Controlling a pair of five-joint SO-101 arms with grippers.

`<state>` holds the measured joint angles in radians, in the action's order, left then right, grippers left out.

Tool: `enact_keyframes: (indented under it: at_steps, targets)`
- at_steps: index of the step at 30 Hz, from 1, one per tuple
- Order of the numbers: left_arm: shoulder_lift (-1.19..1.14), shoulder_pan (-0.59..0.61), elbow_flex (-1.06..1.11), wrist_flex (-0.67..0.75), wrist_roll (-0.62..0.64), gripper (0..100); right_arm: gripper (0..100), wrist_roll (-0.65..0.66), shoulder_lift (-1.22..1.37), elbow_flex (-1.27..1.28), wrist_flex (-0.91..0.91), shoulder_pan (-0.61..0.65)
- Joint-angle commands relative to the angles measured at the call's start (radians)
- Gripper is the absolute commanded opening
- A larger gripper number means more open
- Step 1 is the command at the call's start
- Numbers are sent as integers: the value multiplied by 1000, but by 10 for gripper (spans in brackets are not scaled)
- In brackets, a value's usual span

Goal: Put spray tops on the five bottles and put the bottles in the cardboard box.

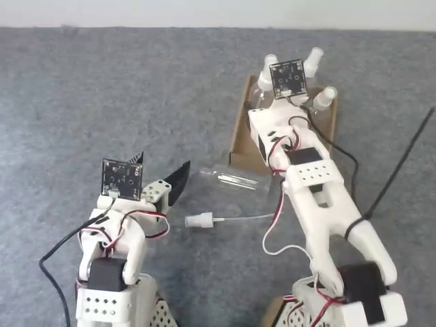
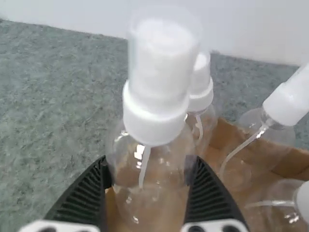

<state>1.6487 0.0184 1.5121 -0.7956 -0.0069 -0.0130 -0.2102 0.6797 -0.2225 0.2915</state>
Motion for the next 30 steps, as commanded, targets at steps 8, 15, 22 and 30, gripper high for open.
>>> enact_keyframes:
  at_steps: [8,15,22,30]
  targets:
    - [12,6,-8,28,8,313,6,-17,119,-21,140,-41]
    - [12,6,-7,28,8,313,6,-17,183,-21,176,-41]
    - [12,6,-7,28,8,313,6,-17,226,-20,234,-39]
    - [12,6,-7,28,8,313,6,-15,234,-15,228,-33]
